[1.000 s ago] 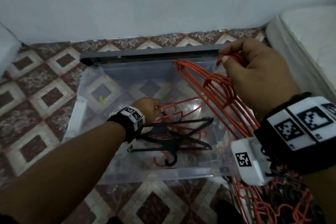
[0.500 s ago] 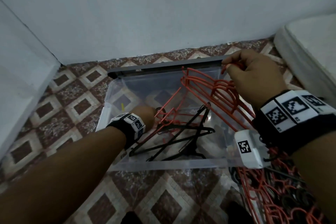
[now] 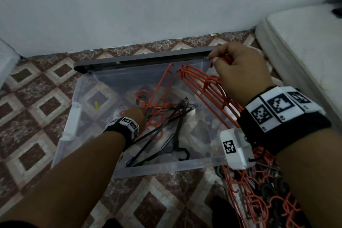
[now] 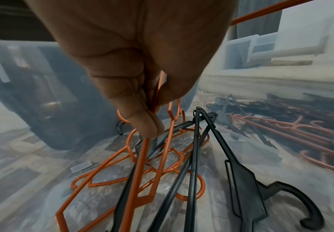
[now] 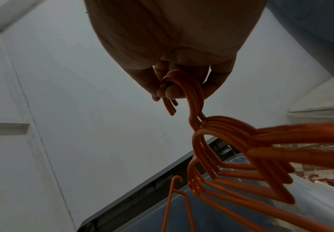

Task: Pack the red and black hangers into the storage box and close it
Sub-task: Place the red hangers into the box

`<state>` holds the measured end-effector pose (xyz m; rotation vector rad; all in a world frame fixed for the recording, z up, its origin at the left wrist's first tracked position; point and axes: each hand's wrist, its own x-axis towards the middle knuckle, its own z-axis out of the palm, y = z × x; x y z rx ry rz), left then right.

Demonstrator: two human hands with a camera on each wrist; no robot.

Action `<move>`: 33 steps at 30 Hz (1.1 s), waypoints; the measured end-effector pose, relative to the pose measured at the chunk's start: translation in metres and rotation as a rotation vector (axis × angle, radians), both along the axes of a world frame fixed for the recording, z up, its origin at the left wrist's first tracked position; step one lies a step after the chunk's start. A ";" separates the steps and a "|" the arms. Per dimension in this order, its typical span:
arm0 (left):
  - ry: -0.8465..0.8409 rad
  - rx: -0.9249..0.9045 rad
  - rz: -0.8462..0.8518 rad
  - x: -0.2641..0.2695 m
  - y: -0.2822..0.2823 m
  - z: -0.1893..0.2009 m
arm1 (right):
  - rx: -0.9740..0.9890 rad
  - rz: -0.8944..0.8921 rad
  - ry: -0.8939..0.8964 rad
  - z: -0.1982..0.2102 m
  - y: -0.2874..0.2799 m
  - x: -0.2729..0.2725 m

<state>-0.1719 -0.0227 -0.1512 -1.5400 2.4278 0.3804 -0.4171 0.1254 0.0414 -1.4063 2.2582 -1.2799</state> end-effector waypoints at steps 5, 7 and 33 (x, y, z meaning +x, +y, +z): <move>0.171 0.031 0.147 0.004 -0.004 0.008 | -0.018 -0.010 0.001 -0.004 -0.004 0.001; 0.196 0.018 0.170 0.007 -0.004 0.013 | -0.034 -0.023 0.017 -0.005 -0.006 0.003; 0.282 0.115 0.137 0.015 -0.011 0.078 | -0.180 -0.047 -0.042 0.002 -0.001 0.000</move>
